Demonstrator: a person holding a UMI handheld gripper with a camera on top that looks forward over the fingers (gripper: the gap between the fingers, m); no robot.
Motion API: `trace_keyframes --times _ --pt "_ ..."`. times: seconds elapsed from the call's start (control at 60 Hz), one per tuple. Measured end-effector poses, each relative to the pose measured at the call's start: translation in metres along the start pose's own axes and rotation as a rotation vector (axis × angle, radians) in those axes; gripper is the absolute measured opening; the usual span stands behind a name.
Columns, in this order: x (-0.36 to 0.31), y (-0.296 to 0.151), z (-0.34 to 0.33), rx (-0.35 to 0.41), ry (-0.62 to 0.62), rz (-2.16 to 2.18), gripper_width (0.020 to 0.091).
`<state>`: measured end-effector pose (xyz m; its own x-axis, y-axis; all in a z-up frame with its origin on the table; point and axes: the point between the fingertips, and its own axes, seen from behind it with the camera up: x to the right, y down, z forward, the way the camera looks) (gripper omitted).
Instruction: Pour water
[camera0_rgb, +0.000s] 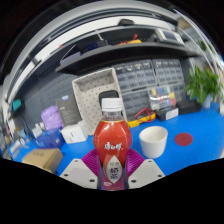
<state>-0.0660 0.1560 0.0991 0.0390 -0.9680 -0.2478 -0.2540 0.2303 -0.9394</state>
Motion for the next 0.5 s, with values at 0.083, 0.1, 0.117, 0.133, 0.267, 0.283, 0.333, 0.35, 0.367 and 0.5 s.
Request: trace_keyframes --times 0.083,0.1,0.117,0.133,0.267,0.283,0.333,0.35,0.367,0.5 --pt "-0.026 0.0 0.02 -0.033 -0.055 0.174 0.0304" --pt "-0.03 0.0 0.024 -0.041 -0.064 0.21 0.0305" --pt "-0.034 -0.001 0.029 -0.049 -0.069 0.252 0.0305" --pt "-0.037 -0.001 0.033 -0.057 -0.073 0.295 0.0306" --pt "-0.047 -0.019 0.062 -0.068 -0.088 0.636 0.0306" --pt "-0.047 -0.022 0.065 -0.066 -0.087 0.682 0.0307" --pt "-0.044 -0.032 0.072 -0.059 -0.095 0.82 0.0306" --pt "-0.045 -0.035 0.071 -0.054 -0.093 0.864 0.0306" --pt "-0.044 -0.039 0.073 -0.048 -0.093 0.907 0.0307" --pt "-0.029 -0.059 0.082 -0.024 -0.093 1.186 0.0305"
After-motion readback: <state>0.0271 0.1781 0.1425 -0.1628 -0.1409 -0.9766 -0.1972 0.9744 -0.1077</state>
